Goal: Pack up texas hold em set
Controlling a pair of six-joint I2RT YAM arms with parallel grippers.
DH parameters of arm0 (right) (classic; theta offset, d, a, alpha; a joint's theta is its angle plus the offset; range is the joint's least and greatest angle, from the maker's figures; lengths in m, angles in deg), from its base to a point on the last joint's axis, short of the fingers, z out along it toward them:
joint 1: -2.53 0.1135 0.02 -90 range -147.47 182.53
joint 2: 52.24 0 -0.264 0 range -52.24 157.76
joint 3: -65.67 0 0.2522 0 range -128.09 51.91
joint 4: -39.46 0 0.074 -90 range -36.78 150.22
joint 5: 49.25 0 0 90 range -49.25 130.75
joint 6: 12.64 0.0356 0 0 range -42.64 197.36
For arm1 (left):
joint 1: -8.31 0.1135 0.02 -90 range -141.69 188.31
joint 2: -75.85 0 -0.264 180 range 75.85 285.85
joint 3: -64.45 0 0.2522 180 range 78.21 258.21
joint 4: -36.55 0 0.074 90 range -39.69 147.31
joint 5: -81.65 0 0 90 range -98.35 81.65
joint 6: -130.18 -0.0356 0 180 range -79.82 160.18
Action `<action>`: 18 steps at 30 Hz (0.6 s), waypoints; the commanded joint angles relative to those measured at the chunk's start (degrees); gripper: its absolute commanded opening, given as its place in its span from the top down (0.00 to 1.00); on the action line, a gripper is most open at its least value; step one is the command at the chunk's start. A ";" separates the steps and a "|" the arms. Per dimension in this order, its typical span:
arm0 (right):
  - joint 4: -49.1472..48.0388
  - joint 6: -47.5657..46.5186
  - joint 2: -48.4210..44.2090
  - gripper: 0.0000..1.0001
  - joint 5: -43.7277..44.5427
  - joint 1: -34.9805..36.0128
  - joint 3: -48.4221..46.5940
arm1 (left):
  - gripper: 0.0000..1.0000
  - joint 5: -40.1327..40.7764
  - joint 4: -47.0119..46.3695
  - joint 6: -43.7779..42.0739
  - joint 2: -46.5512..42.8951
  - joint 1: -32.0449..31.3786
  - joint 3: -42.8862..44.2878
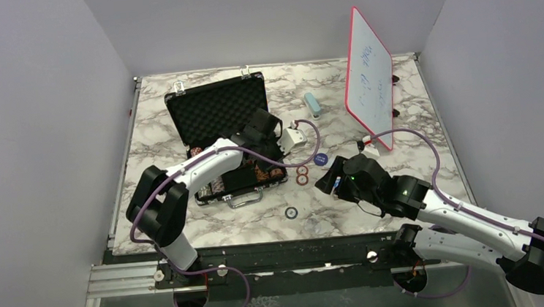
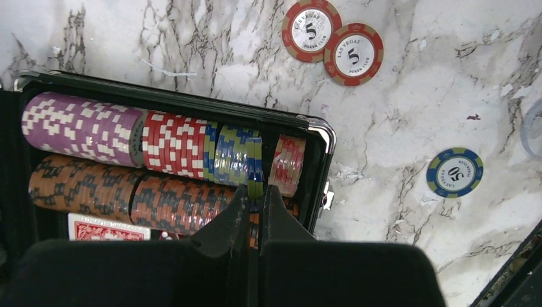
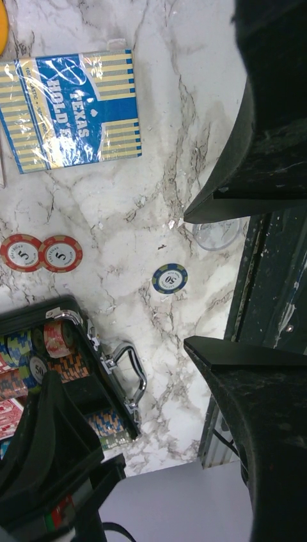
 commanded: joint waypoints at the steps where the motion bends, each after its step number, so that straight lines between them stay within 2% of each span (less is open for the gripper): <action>1: -0.66 -0.60 0.32 0.32 -0.43 0.00 -0.95 | 0.99 -1.61 2.33 -0.39 3.08 0.00 2.87; 5: -0.40 -0.87 0.45 0.32 -0.35 0.00 -1.09 | 0.95 0.27 2.60 -0.56 3.54 0.01 3.46; 9: -0.40 -0.97 0.48 0.32 -0.39 -0.05 -1.26 | 0.84 1.31 3.27 1.45 3.54 0.00 5.08; 18: -0.22 -1.06 0.62 0.32 -0.77 0.00 -1.22 | 0.82 -0.14 3.41 1.00 2.24 0.00 3.95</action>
